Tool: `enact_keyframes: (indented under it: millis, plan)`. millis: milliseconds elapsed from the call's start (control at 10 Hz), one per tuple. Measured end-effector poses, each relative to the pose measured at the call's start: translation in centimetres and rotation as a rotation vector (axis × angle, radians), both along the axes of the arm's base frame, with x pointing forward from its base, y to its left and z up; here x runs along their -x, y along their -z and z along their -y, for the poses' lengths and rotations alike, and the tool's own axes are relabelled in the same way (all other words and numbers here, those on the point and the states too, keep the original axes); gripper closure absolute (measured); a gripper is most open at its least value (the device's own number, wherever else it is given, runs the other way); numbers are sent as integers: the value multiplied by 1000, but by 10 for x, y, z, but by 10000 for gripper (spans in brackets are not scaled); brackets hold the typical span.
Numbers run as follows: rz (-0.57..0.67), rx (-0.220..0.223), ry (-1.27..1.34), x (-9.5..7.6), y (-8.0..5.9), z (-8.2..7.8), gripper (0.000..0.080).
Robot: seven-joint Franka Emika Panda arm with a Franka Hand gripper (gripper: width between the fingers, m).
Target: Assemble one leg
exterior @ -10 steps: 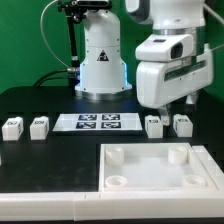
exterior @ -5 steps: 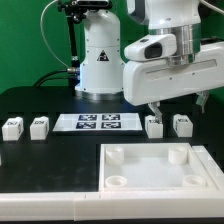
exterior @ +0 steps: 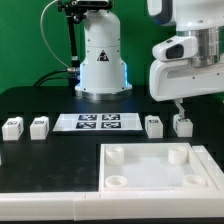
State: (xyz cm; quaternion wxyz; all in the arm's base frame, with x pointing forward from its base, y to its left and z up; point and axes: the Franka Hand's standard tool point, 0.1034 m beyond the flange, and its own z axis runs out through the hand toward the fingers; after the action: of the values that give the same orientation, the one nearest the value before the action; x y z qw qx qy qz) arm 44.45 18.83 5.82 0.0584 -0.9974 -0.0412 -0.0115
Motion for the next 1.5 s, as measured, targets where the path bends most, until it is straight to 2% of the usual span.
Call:
enact_keyframes:
  millis: [200,300,500,600,800,1000,1100,1200,1500]
  plan:
    - [-164,33,-102,13,8,9,150]
    - [-233,42,-108,11,6,8,150]
    - [-353,43,-70,11,12,11,150]
    - [-481,59,-88,18,9,11,150]
    - [-632,67,-103,16,11,8,150]
    - [-832,97,-110,34,13,10,150]
    - [-927,107,-119,38,10,13,150]
    - [-922,104,-113,38,17,14,150]
    - [-916,116,-98,54,29,15,150]
